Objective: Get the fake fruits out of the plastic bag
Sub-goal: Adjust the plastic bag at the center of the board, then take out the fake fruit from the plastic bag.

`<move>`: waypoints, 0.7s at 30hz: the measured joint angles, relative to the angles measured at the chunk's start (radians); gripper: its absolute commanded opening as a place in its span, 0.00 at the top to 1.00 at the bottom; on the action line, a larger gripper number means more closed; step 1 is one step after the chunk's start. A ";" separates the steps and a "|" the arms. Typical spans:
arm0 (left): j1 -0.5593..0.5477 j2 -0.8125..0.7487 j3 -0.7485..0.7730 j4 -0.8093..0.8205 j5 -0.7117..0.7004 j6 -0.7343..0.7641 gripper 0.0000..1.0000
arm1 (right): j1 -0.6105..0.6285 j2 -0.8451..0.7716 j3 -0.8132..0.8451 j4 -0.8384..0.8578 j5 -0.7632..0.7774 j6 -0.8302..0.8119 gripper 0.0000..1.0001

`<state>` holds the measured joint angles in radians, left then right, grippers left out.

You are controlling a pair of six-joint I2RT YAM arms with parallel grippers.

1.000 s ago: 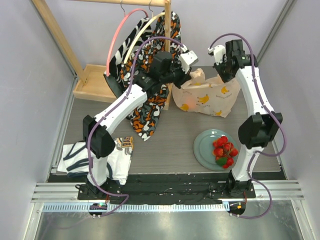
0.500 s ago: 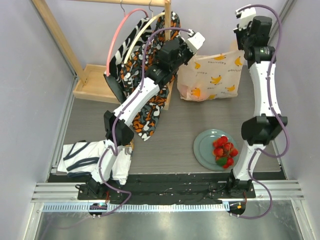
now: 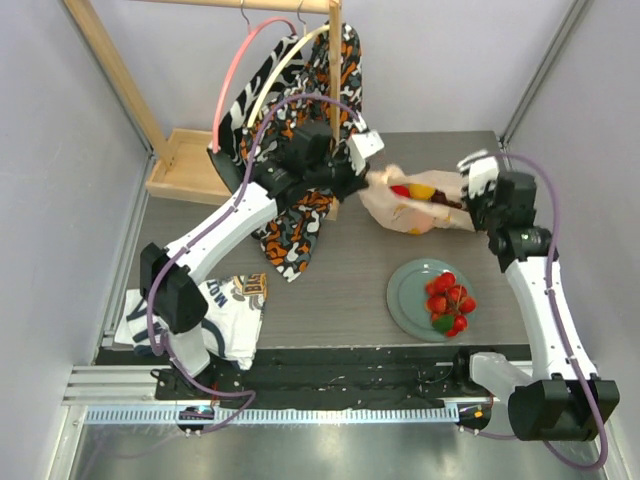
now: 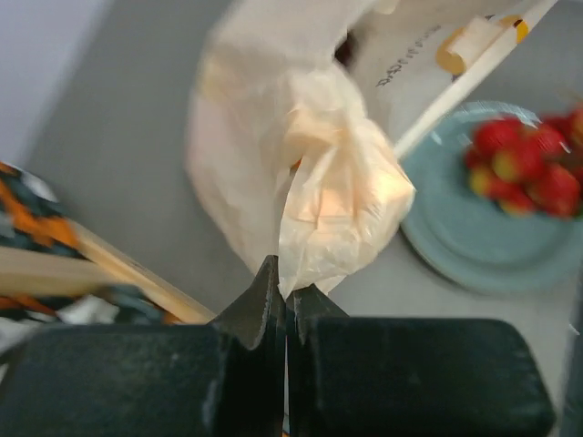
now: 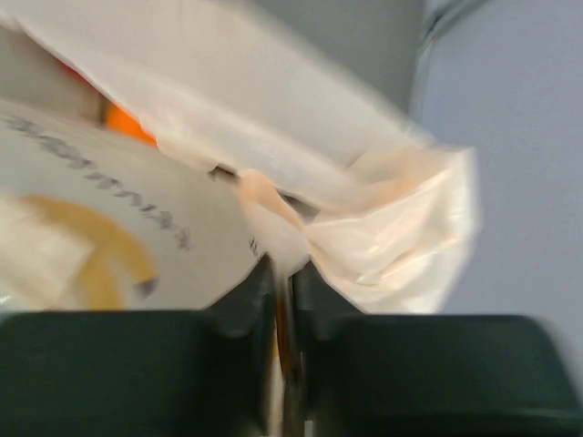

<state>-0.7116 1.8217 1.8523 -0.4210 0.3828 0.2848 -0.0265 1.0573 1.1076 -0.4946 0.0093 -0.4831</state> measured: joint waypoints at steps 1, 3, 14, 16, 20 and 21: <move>-0.005 -0.025 -0.061 -0.020 0.031 -0.017 1.00 | 0.000 -0.016 -0.068 -0.037 0.007 -0.008 0.41; -0.017 -0.041 -0.135 -0.061 0.071 -0.043 1.00 | -0.002 -0.016 -0.146 -0.136 0.010 -0.013 0.31; -0.054 -0.009 -0.206 -0.117 0.106 -0.223 1.00 | 0.003 0.111 0.408 -0.459 -0.285 -0.063 0.28; -0.054 -0.009 -0.206 -0.111 0.082 -0.259 1.00 | 0.019 0.119 0.456 -0.449 -0.342 -0.070 0.44; -0.054 -0.015 -0.206 -0.104 -0.018 -0.348 1.00 | 0.073 0.175 0.439 -0.503 -0.428 -0.116 0.64; -0.054 -0.018 -0.206 -0.102 -0.037 -0.369 1.00 | 0.084 0.198 0.431 -0.520 -0.447 -0.129 0.67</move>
<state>-0.7654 1.8038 1.6459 -0.5228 0.3454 -0.0845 0.0574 1.2552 1.5383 -1.0149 -0.4381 -0.6117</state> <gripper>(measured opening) 0.013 0.421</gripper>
